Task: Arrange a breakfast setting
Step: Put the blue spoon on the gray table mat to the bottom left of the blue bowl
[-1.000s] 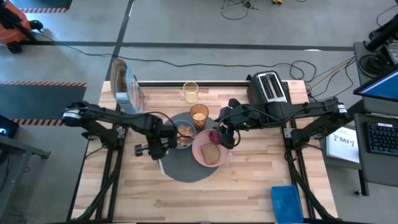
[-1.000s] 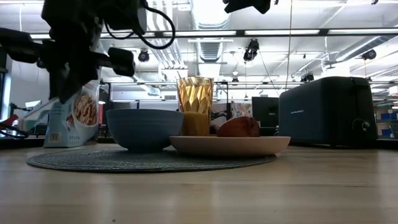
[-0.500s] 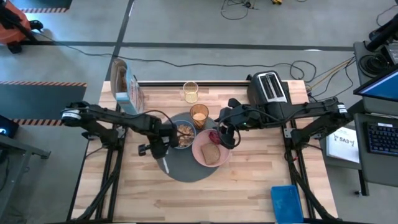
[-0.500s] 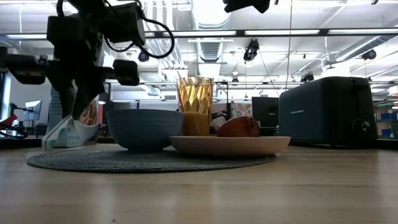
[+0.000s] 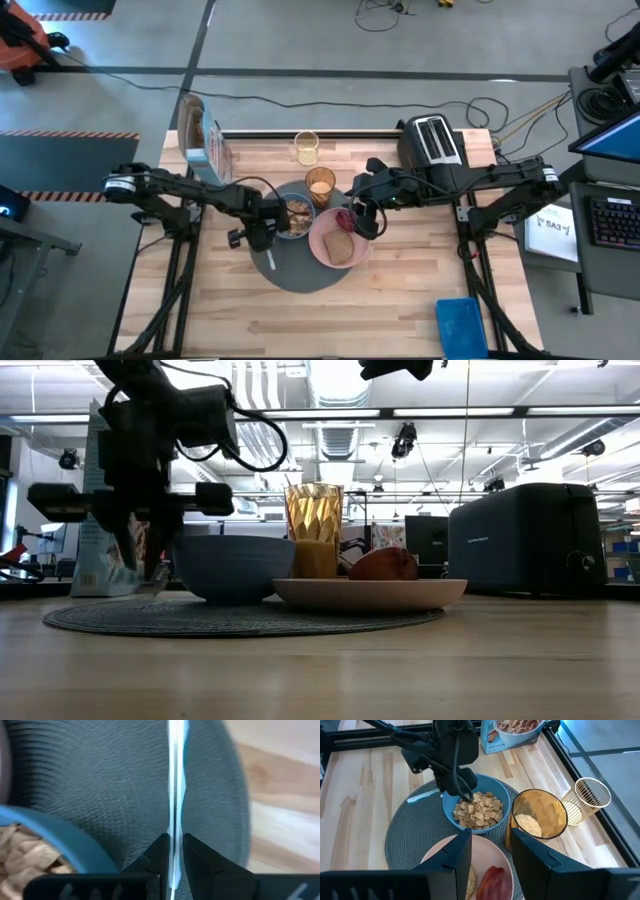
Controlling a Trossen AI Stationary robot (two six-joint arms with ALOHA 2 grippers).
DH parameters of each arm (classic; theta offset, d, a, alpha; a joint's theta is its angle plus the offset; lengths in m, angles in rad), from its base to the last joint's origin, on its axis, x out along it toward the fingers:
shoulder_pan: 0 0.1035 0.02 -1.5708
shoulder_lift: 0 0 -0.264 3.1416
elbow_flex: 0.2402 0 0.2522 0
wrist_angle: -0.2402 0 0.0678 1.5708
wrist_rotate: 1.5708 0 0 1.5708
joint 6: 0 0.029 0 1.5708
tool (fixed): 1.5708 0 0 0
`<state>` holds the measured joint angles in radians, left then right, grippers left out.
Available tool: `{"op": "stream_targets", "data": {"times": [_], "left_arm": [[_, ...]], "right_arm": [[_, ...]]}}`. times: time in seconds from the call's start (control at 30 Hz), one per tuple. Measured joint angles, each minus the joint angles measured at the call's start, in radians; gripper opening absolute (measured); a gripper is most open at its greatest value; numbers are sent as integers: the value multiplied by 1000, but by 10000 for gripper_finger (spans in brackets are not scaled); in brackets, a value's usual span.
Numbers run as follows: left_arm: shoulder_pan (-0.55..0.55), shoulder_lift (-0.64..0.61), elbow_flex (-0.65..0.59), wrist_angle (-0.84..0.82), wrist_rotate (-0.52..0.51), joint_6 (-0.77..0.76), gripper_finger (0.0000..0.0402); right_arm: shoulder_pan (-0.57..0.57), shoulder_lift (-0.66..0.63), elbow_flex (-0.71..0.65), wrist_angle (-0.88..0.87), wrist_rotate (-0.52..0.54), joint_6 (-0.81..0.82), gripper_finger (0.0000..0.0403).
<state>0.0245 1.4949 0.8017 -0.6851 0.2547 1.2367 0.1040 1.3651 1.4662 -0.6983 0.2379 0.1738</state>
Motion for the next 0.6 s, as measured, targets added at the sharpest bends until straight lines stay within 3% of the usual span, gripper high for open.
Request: {"op": "stream_targets", "data": {"times": [0.17,0.6], "left_arm": [[8,0,-13,42,-60,-15,36],[28,-5,-13,2,-63,-154,40]], "right_arm": [[0,0,0,0,0,1,128],[0,0,0,0,-1,2,124]]}}
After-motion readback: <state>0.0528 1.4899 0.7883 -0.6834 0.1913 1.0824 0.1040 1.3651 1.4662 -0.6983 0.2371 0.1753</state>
